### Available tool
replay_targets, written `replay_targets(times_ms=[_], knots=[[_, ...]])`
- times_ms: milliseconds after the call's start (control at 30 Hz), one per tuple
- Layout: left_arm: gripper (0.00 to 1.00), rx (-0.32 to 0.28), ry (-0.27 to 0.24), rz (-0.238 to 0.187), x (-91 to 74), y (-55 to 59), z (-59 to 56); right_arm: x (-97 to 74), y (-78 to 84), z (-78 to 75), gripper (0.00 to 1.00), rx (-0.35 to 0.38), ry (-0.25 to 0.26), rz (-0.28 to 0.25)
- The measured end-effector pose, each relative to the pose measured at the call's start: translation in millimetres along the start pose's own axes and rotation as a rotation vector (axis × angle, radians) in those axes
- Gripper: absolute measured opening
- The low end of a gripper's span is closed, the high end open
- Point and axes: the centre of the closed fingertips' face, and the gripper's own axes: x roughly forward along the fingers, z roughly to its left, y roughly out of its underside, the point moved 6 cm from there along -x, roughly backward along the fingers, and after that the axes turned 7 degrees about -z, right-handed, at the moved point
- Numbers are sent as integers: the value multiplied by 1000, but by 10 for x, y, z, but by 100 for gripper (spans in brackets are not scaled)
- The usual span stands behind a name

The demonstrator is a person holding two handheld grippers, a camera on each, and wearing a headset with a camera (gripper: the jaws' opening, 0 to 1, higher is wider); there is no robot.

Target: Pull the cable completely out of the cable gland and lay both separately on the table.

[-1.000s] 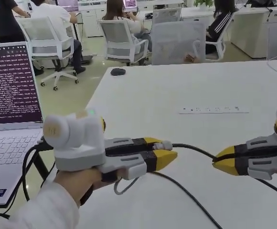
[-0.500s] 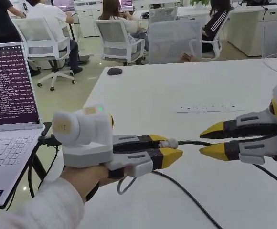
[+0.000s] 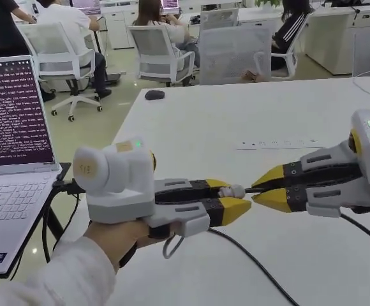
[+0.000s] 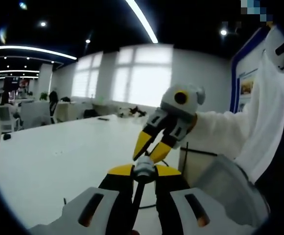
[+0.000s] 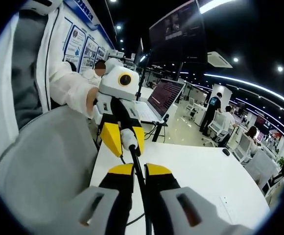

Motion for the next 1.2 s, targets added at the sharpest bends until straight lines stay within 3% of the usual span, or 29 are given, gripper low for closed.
replay_targets(times_ms=[733,1200], knots=[[17,-27,-14,-24,-87,17,39,-36,80,18,4,44,2,-27],[17,-47,-56,-49,-237,24,118,-247,492,6,4,151,60,27]])
